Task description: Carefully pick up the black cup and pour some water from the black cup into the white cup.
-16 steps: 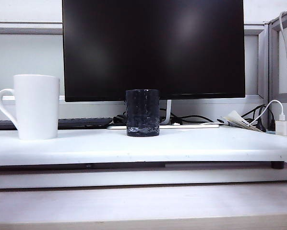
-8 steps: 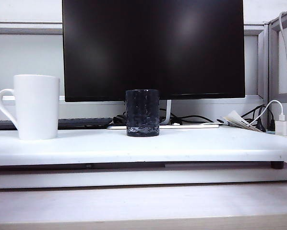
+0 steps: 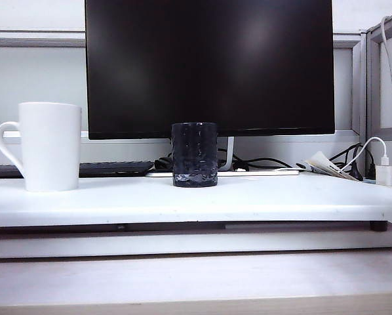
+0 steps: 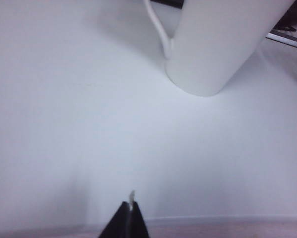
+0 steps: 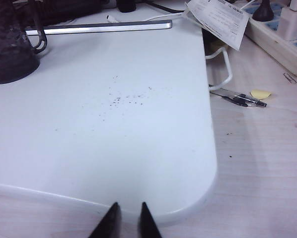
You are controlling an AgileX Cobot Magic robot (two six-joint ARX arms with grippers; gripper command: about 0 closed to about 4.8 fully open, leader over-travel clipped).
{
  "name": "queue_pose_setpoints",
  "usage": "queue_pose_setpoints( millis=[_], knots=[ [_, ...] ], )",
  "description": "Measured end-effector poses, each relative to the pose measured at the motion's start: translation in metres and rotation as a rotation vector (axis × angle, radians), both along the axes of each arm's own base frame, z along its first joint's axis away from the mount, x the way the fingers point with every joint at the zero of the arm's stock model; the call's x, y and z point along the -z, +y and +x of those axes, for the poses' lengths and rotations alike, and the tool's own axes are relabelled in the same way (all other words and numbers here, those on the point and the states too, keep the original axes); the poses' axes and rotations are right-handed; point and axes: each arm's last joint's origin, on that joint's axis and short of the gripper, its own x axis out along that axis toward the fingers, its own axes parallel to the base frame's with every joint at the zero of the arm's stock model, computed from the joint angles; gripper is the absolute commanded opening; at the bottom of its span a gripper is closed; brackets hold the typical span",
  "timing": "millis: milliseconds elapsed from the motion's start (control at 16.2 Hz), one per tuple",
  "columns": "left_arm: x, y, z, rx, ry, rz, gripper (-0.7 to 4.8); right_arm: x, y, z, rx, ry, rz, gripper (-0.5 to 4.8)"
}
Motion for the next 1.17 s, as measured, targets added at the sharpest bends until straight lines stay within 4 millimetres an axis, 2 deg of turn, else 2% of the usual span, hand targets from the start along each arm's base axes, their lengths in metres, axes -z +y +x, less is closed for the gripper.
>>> queue_pose_setpoints(
  millis=[185, 370, 679, 864, 1172],
  knots=[
    [0.000, 0.000, -0.001, -0.001, -0.019, -0.002, -0.04, -0.001, -0.001, 0.000, 0.004, -0.008, 0.003, 0.54],
    [0.000, 0.005, -0.004, -0.046, -0.092, -0.009, -0.04, -0.008, -0.012, 0.000, 0.117, -0.090, 0.032, 0.54],
    [0.001, 0.015, -0.002, -0.160, -0.118, -0.005, -0.04, -0.009, -0.024, 0.002, 0.244, -0.102, 0.029, 0.54],
    [0.003, 0.020, 0.001, -0.214, -0.194, -0.002, -0.04, -0.009, -0.027, 0.003, 0.281, -0.102, 0.027, 0.54],
    [0.002, 0.020, 0.001, -0.213, -0.198, -0.001, -0.04, -0.009, -0.033, 0.003, 0.338, -0.103, 0.024, 0.54]
  ],
)
